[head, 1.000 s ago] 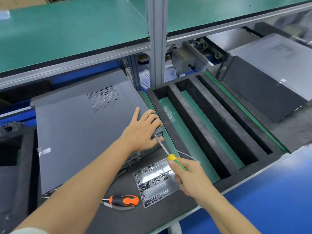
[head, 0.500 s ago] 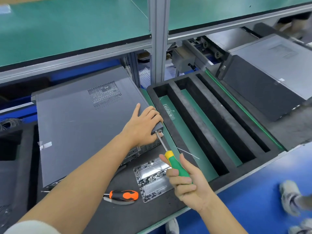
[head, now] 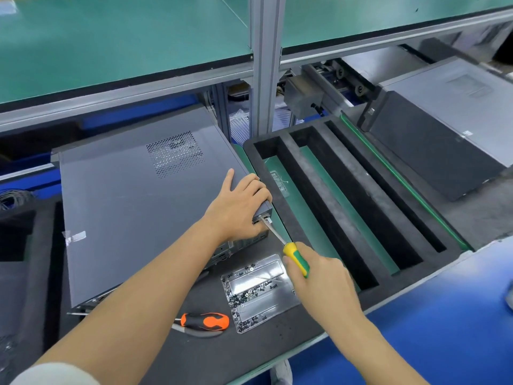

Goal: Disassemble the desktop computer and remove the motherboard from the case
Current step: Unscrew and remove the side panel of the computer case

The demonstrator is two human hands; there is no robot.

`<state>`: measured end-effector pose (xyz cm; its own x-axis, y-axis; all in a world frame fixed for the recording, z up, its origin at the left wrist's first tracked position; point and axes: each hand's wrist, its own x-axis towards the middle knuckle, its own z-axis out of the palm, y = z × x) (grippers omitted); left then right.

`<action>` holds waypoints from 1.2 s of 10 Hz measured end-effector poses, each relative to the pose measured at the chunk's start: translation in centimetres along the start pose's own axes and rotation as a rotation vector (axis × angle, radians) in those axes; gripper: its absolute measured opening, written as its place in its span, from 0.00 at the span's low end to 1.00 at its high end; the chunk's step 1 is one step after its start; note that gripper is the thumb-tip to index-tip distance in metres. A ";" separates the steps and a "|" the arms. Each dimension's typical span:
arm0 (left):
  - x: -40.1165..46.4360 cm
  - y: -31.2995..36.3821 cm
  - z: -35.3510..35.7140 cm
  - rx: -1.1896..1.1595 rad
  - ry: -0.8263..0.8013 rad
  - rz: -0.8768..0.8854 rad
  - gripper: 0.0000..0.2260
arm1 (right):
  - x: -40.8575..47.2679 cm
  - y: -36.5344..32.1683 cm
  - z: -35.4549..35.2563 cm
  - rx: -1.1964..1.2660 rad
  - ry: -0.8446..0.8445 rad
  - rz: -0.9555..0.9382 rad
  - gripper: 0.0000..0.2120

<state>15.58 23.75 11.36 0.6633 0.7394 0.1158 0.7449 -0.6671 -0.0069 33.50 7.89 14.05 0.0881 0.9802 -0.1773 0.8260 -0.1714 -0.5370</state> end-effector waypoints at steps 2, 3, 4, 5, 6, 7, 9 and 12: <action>-0.1 -0.1 -0.2 -0.045 0.011 -0.006 0.18 | -1.2 0.7 0.6 1.926 -0.468 0.710 0.18; -0.2 0.0 -0.1 -0.052 0.024 -0.004 0.18 | -1.0 0.4 1.1 2.070 -0.695 0.855 0.20; -0.2 0.0 0.0 -0.054 0.039 -0.005 0.18 | -0.3 0.4 0.9 1.672 -0.572 0.730 0.15; -0.2 0.0 0.1 -0.058 0.044 -0.011 0.18 | -0.6 1.1 1.7 0.555 -0.032 0.209 0.16; -0.2 -0.1 0.2 -0.064 0.041 -0.007 0.18 | -1.2 1.4 3.1 0.013 0.246 -0.112 0.15; -0.3 -0.1 0.0 -0.086 0.049 -0.021 0.19 | -1.4 0.3 2.9 0.616 0.069 0.171 0.18; -0.7 0.1 0.0 -0.060 0.024 -0.040 0.24 | -1.2 1.0 1.4 2.089 -0.426 0.814 0.21; -0.7 0.2 0.1 -0.018 0.008 -0.050 0.24 | -1.3 1.6 2.7 -0.017 0.345 -0.197 0.13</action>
<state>15.26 23.13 11.21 0.6249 0.7710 0.1231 0.7755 -0.6312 0.0166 33.23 6.11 11.17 0.1063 0.9705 0.2165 0.8547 0.0221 -0.5186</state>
